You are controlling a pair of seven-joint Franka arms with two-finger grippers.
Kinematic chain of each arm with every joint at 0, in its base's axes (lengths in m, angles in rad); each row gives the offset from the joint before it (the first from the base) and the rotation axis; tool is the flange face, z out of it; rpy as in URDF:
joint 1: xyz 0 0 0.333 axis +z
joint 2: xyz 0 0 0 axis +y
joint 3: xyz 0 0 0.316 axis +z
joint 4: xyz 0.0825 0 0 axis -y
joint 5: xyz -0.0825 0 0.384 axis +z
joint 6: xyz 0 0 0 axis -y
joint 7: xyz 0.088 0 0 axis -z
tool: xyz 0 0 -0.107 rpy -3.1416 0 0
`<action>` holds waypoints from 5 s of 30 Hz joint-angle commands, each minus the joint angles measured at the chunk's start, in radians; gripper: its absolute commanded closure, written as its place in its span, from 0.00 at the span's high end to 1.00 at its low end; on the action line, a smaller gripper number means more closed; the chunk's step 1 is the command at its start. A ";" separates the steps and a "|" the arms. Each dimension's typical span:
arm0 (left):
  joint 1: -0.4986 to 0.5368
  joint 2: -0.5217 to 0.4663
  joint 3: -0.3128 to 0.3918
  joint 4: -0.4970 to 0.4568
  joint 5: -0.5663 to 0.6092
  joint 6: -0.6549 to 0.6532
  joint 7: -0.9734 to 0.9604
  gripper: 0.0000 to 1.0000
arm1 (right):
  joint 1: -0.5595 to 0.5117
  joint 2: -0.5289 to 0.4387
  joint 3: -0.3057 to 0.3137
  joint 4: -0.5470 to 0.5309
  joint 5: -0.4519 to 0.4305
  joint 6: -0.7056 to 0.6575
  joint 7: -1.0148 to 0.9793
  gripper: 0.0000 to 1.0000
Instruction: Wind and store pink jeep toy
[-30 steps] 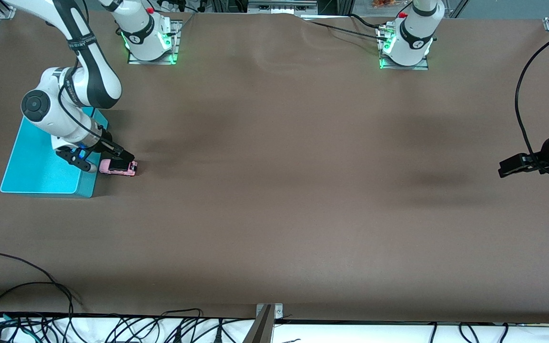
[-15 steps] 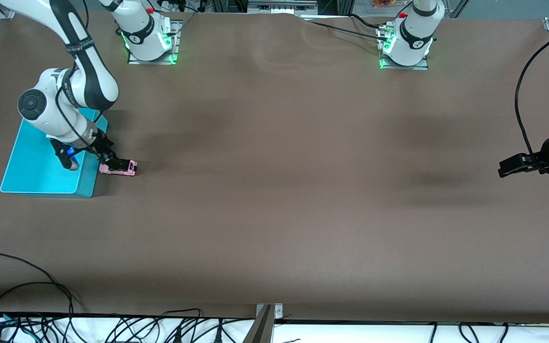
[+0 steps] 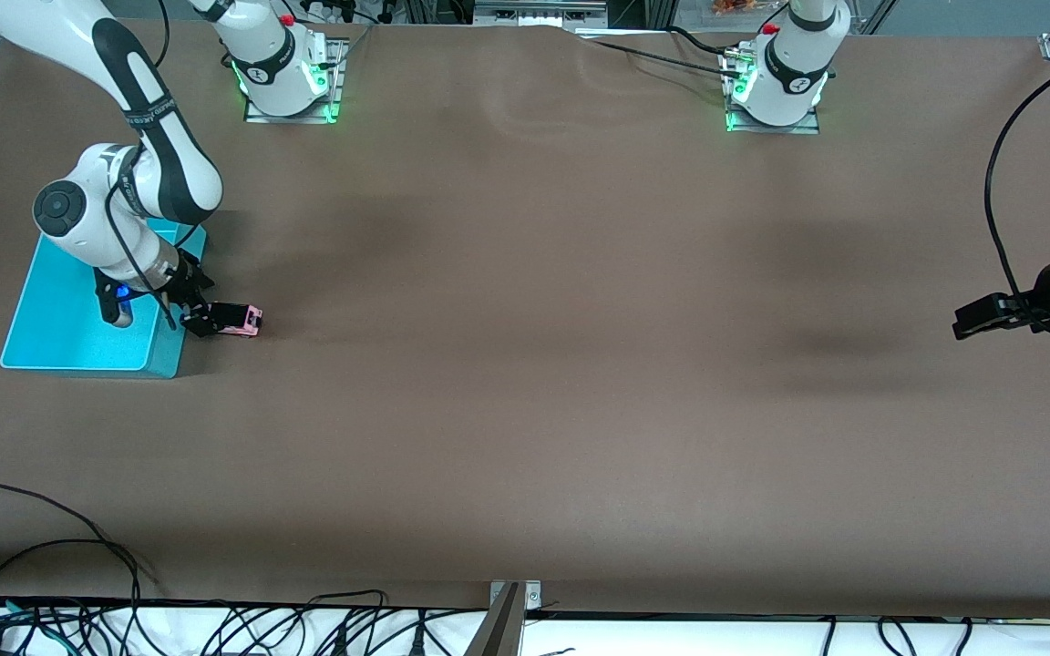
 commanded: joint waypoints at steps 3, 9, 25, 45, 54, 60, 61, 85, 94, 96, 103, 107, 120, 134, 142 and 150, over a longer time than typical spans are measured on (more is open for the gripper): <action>0.007 -0.019 -0.002 -0.019 -0.023 -0.006 0.019 1.00 | -0.001 0.016 0.006 -0.008 0.014 0.063 0.073 1.00; 0.007 -0.018 -0.002 -0.019 -0.022 -0.006 0.019 1.00 | -0.001 0.022 0.006 -0.008 0.016 0.074 0.101 1.00; 0.007 -0.016 -0.002 -0.019 -0.023 -0.006 0.019 1.00 | 0.013 0.033 0.009 -0.008 0.012 0.074 0.173 1.00; 0.007 -0.016 -0.002 -0.019 -0.023 -0.006 0.019 1.00 | 0.013 0.030 0.009 -0.007 0.012 0.068 0.170 0.09; 0.007 -0.016 -0.002 -0.018 -0.022 -0.006 0.019 1.00 | 0.013 -0.010 0.012 0.000 0.011 0.064 0.147 0.00; 0.007 -0.016 -0.002 -0.019 -0.023 -0.006 0.019 1.00 | 0.011 -0.057 0.047 0.001 0.009 0.062 0.144 0.00; 0.007 -0.016 -0.002 -0.019 -0.023 -0.006 0.019 1.00 | 0.011 -0.068 0.053 0.001 0.009 0.062 0.145 0.00; 0.007 -0.018 -0.002 -0.019 -0.022 -0.006 0.019 1.00 | 0.007 -0.159 0.059 0.197 0.006 -0.262 -0.266 0.00; 0.007 -0.016 -0.002 -0.019 -0.023 -0.006 0.019 1.00 | 0.005 -0.157 -0.065 0.260 0.003 -0.381 -0.571 0.00; 0.007 -0.016 -0.002 -0.019 -0.023 -0.006 0.019 1.00 | 0.005 -0.154 -0.102 0.259 0.003 -0.387 -0.661 0.00; 0.007 -0.016 -0.002 -0.019 -0.023 -0.006 0.019 1.00 | -0.009 -0.125 -0.160 0.248 0.002 -0.391 -0.817 0.00; 0.007 -0.016 -0.002 -0.019 -0.022 -0.006 0.019 1.00 | -0.027 -0.099 -0.160 0.245 0.000 -0.389 -0.853 0.00; 0.007 -0.015 -0.002 -0.019 -0.022 -0.006 0.019 1.00 | -0.141 -0.005 -0.171 0.187 -0.098 -0.392 -0.965 0.00; 0.007 -0.015 -0.002 -0.019 -0.023 -0.006 0.019 1.00 | -0.147 -0.002 -0.243 0.168 -0.210 -0.484 -0.972 0.00; 0.007 -0.015 -0.002 -0.019 -0.023 -0.006 0.019 1.00 | -0.147 0.064 -0.258 0.165 -0.248 -0.470 -0.975 0.00; 0.007 -0.013 -0.002 -0.019 -0.023 -0.006 0.019 1.00 | -0.147 0.137 -0.272 0.167 -0.302 -0.432 -0.975 0.00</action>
